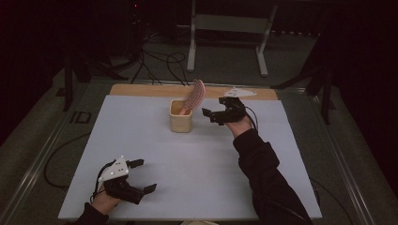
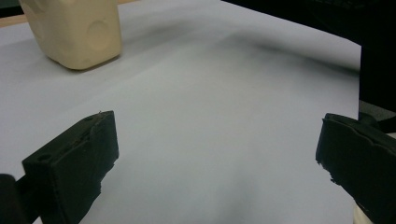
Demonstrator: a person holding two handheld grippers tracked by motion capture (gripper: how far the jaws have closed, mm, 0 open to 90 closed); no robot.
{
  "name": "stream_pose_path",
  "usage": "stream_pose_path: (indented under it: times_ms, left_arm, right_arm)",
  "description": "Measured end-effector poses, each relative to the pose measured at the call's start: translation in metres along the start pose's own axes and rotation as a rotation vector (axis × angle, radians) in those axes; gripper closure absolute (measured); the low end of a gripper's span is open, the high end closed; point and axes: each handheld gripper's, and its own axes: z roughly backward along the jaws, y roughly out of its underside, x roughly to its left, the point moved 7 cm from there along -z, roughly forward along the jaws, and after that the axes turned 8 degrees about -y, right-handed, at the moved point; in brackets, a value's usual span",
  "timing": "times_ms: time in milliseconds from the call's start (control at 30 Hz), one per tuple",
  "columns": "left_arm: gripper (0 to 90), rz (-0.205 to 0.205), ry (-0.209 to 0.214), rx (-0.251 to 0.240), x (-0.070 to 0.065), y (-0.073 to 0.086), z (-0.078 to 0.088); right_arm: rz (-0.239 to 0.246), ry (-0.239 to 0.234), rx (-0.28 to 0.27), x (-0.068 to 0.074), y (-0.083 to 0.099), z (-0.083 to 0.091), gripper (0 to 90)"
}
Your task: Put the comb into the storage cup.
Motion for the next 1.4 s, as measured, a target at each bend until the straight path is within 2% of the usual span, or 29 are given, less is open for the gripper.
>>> stream_pose_path:
  times_ms: [567,1000,1167,1400]
  left_arm:
    - [0.1,-0.001,0.000,0.001,0.000,0.000,0.000]
    - [0.1,0.000,-0.001,-0.004,0.001,0.000,0.001]
    - [0.1,-0.004,-0.002,0.001,0.001,0.000,0.001]
    - [0.1,-0.002,0.000,0.000,0.001,0.000,0.001]
  right_arm:
    - [-0.018,-0.023,0.034,-0.001,0.044,0.027,10.0]
    - [-0.005,-0.058,0.052,0.012,0.075,0.047,10.0]
    - [-0.003,-0.091,0.058,0.017,0.088,0.052,10.0]
    - [-0.007,-0.101,0.062,0.022,0.108,0.061,10.0]
